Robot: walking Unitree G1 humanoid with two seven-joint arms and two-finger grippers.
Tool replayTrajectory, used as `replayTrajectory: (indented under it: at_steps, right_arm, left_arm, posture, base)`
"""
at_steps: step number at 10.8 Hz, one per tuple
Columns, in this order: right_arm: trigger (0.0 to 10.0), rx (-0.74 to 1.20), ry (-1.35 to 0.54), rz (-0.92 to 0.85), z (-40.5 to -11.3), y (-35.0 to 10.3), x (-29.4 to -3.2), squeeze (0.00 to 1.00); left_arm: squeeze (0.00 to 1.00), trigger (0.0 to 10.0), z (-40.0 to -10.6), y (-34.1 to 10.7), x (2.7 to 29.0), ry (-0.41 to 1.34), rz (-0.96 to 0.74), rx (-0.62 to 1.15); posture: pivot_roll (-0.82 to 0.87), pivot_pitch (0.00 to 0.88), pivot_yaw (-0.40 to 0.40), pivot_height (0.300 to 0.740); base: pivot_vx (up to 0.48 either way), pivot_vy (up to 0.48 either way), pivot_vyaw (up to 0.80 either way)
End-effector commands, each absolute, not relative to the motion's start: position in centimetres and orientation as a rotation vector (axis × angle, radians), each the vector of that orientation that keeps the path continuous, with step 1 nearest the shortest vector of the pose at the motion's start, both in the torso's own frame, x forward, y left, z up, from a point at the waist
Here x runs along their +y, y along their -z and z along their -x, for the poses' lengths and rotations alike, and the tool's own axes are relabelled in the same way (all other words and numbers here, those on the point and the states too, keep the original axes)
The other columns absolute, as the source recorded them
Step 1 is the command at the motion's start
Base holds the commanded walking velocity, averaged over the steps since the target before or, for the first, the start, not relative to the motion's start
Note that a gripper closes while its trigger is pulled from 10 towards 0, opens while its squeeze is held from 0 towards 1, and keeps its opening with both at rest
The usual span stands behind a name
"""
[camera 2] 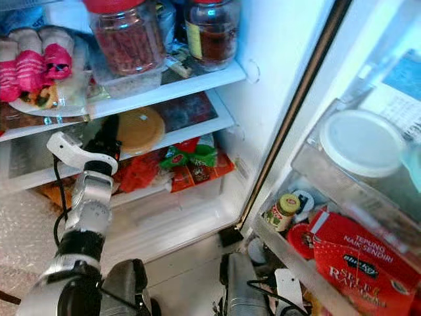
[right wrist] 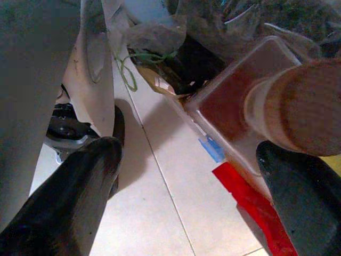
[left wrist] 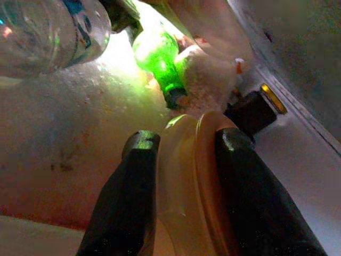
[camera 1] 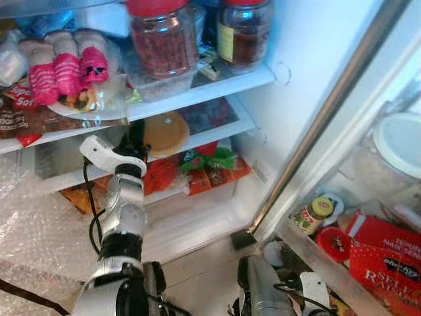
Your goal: Restocking fridge
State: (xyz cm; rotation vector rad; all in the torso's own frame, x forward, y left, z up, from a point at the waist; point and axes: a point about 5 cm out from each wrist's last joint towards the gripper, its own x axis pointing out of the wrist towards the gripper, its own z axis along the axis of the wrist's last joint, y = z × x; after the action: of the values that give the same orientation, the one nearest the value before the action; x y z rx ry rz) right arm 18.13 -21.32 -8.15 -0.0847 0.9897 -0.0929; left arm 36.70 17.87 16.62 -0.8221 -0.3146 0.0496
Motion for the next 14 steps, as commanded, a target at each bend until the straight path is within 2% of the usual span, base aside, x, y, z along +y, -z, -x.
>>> replayTrajectory:
  at_steps: [1, 10, 11, 12, 14]
  right_arm:
    - [10.0, 0.997, 0.073, 0.075, -17.8, 8.4, -20.8, 0.0]
    - [10.0, 0.998, 0.068, 0.08, -17.7, 8.4, -20.9, 0.0]
    - [10.0, 0.998, 0.067, 0.08, -17.7, 8.4, -20.9, 0.0]
    - [10.0, 0.998, 0.067, 0.079, -17.7, 8.4, -20.8, 0.0]
    - [10.0, 0.999, 0.068, 0.079, -17.7, 8.4, -20.8, 0.0]
  left_arm:
    - [0.0, 10.0, -36.7, -15.6, 18.3, -0.106, 0.831, -0.276]
    - [0.0, 10.0, -38.2, -15.6, 18.1, -0.179, 0.816, -0.244]
    - [0.07, 10.0, -38.2, -15.6, 18.1, -0.182, 0.815, -0.244]
    - [0.98, 10.0, -38.3, -15.6, 18.0, -0.175, 0.816, -0.245]
    - [0.96, 10.0, -38.3, -15.6, 18.0, -0.175, 0.82, -0.246]
  posture:
    - [-0.11, 0.196, 0.004, 0.594]
    - [-0.11, 0.19, -0.001, 0.594]
    - [-0.11, 0.192, 0.001, 0.594]
    - [-0.11, 0.193, 0.002, 0.594]
    - [-0.11, 0.195, 0.002, 0.594]
  base:
    - [0.0, 0.0, 0.0]
    - [0.0, 0.0, 0.0]
    - [0.0, 0.0, 0.0]
    - [0.0, 0.0, 0.0]
    - [0.0, 0.0, 0.0]
